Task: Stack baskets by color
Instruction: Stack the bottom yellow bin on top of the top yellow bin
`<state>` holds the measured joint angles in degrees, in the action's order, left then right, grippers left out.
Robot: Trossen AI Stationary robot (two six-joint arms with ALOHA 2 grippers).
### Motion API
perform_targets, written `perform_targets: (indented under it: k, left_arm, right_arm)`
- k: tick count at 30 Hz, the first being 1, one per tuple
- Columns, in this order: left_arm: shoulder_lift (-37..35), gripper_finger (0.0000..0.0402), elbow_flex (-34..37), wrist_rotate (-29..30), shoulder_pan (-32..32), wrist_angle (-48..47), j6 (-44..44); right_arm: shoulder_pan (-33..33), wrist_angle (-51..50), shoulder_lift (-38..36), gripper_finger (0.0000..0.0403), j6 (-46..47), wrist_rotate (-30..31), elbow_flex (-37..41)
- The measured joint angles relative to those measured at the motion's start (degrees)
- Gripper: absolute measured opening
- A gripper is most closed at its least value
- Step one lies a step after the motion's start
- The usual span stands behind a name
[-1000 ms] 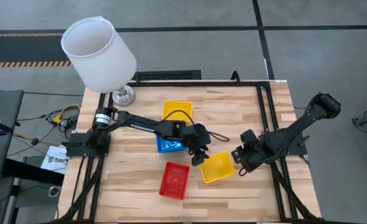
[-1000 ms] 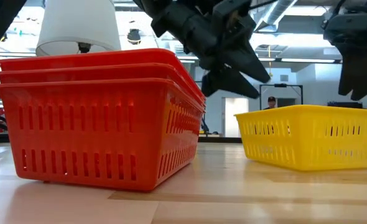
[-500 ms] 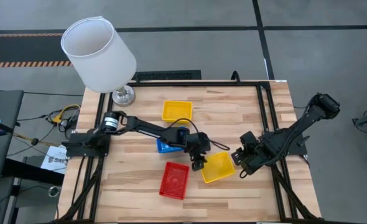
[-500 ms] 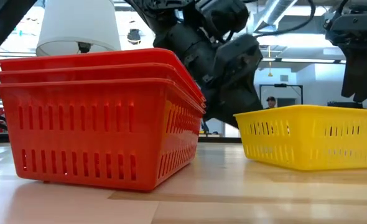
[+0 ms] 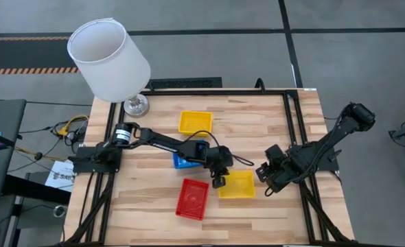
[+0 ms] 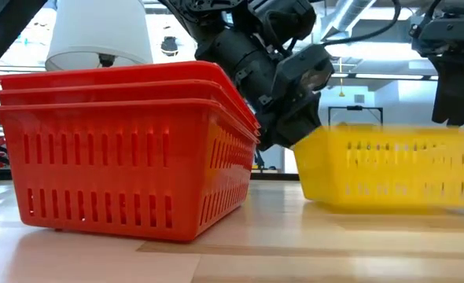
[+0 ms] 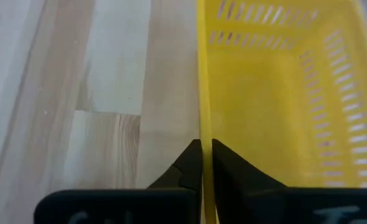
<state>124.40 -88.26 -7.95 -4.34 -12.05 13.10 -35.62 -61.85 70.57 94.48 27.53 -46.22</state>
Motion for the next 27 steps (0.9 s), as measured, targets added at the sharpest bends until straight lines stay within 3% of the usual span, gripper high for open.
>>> perform_targets:
  k: [7, 15, 21, 27]
  left_arm:
    - [-1.9, 0.0001, -8.1, 0.8, 0.9, -5.9, -4.3]
    - [-3.4, 0.0000, -18.9, 3.3, 6.4, -25.5, -11.0]
    - [-9.9, 0.0000, -23.5, 6.5, 11.6, -39.8, -16.0]
    - [-19.3, 0.0000, -22.2, 11.2, 18.9, -48.3, -23.9]
  right_arm:
    - [-0.3, -4.5, -0.2, 0.0224, 0.8, -0.2, 0.0]
    - [-7.8, -16.7, -2.1, 0.0224, 16.3, -0.7, 0.0]
    - [-14.8, -19.6, -2.4, 0.0224, 26.7, -0.8, 0.0]
    - [-16.8, -19.3, -2.2, 0.0224, 28.6, -0.7, 0.0]
